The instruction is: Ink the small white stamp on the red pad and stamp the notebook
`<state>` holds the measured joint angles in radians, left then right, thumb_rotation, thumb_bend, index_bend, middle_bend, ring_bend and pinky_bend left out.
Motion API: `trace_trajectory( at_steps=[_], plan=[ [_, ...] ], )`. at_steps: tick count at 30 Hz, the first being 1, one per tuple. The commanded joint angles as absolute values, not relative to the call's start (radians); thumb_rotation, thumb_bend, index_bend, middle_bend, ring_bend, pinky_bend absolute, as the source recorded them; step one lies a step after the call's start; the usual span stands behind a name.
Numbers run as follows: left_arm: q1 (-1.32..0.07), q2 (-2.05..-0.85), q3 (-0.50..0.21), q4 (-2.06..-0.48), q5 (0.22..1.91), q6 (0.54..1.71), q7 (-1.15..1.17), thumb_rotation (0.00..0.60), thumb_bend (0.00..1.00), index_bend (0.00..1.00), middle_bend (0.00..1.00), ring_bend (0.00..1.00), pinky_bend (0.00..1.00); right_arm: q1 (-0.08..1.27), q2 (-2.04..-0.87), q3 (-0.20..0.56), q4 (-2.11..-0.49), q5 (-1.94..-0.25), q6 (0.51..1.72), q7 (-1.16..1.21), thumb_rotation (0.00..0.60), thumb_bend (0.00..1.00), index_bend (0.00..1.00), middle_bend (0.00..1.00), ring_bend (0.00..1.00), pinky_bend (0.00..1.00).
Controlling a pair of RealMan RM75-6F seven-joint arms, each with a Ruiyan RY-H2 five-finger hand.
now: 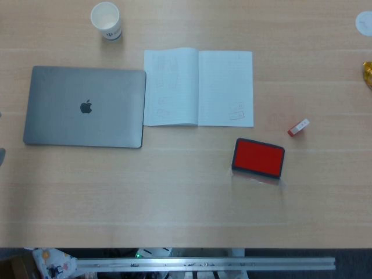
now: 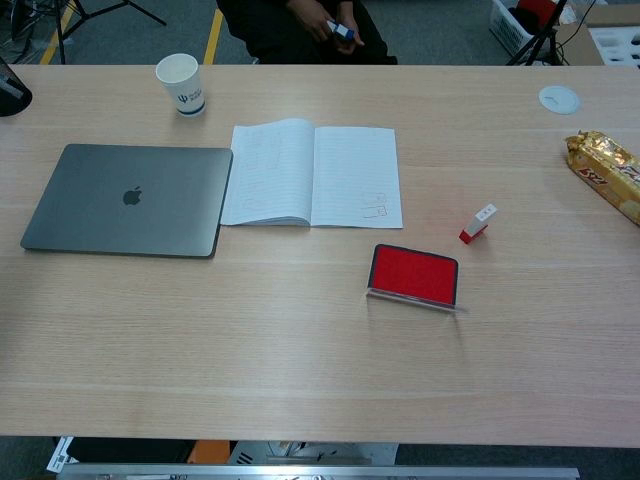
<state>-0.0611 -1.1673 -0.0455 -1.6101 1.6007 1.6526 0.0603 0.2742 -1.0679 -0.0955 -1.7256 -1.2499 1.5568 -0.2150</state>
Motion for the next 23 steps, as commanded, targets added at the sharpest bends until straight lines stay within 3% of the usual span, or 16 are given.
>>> trace_trajectory(
  at_steps=[1,23],
  plan=[
    [-0.054,-1.170,-0.044,-1.608,1.612,1.661,0.059,0.600,0.18,0.29,0.22,0.27,0.25,0.245,-1.058,-0.090,-1.718,-1.264,1.567,-0.197,0.600,0.28,0.51,0.54,0.48,0.37],
    [-0.040,-1.118,-0.018,-1.677,1.561,1.584,0.136,0.600,0.18,0.30,0.21,0.27,0.25,0.198,-1.060,-0.027,-1.719,-1.320,1.467,-0.197,0.600,0.28,0.51,0.54,0.49,0.37]
  ],
)
